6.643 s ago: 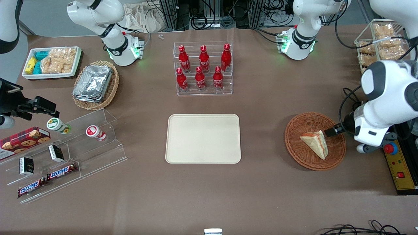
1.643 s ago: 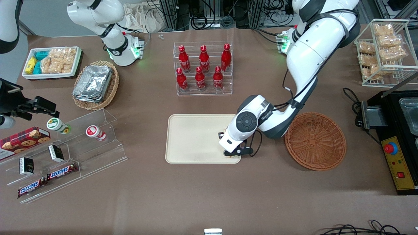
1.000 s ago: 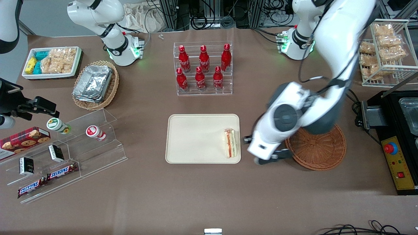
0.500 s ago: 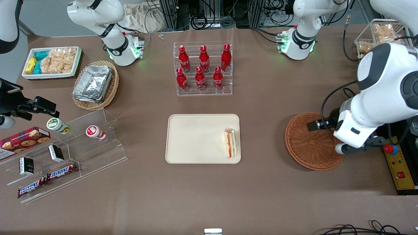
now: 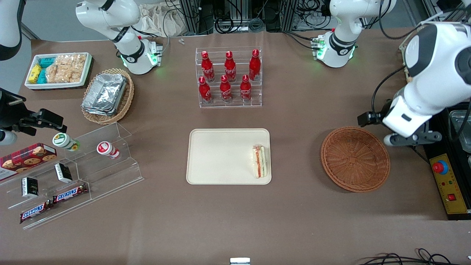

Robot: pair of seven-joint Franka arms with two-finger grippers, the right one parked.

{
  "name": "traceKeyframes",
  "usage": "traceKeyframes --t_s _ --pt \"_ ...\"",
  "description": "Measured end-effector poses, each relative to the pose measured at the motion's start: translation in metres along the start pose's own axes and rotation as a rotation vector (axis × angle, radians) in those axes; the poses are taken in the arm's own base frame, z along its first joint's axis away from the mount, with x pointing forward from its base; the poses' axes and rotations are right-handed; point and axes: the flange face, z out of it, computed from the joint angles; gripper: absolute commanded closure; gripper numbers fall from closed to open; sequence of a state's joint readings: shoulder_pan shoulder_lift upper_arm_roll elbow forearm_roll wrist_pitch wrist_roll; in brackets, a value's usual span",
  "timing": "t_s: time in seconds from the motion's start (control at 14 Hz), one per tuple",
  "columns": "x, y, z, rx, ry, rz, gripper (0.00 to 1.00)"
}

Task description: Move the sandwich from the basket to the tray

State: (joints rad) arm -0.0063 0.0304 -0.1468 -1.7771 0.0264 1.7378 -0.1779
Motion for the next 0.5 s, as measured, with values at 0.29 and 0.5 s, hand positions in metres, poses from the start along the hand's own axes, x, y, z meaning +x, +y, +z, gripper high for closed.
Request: traceKeyframes --t_s 0.29,0.5 --pt "-0.017 -0.009 -0.008 0.005 -0.008 0.069 0.0" --pt "-0.011 -0.011 -0.021 0.001 -0.003 0.134 0.0"
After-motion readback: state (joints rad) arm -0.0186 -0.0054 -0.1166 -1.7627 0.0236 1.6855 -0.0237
